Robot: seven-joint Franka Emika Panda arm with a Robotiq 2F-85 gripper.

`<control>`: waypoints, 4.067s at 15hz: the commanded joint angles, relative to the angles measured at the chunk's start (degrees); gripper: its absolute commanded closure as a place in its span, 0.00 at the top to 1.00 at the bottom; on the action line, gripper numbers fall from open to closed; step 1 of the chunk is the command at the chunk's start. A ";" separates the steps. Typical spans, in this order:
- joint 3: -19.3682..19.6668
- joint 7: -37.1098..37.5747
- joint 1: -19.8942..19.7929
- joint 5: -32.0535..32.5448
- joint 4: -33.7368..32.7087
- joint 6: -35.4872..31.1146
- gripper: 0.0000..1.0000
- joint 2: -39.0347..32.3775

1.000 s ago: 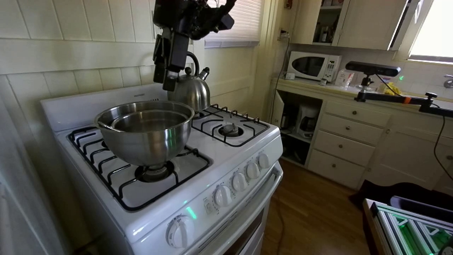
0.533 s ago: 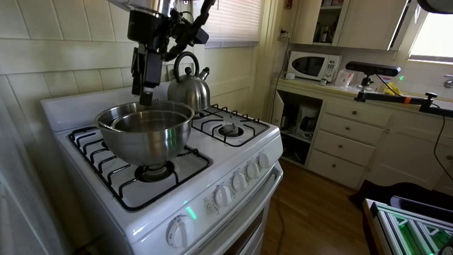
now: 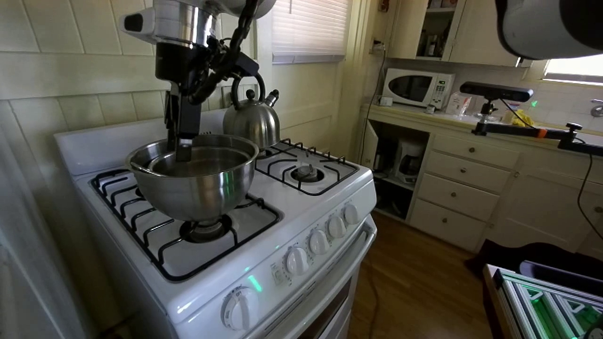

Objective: Move the silver kettle to the back right plate of the stove then move the silver bowl forwards and remove the silver spoon from the bowl.

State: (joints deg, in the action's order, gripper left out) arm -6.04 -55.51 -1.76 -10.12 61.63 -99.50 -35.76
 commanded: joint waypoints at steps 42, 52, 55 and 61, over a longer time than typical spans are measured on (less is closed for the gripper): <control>2.03 3.26 -8.36 -7.47 1.18 -9.38 0.04 8.81; 8.86 17.74 -8.43 1.96 2.96 4.95 0.04 7.13; 9.49 22.11 -8.56 3.65 2.49 11.62 0.04 6.01; 9.39 23.45 -9.33 2.79 2.87 12.95 0.04 5.41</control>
State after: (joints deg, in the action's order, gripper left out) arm 3.35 -32.04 -11.09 -7.33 64.50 -86.54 -30.35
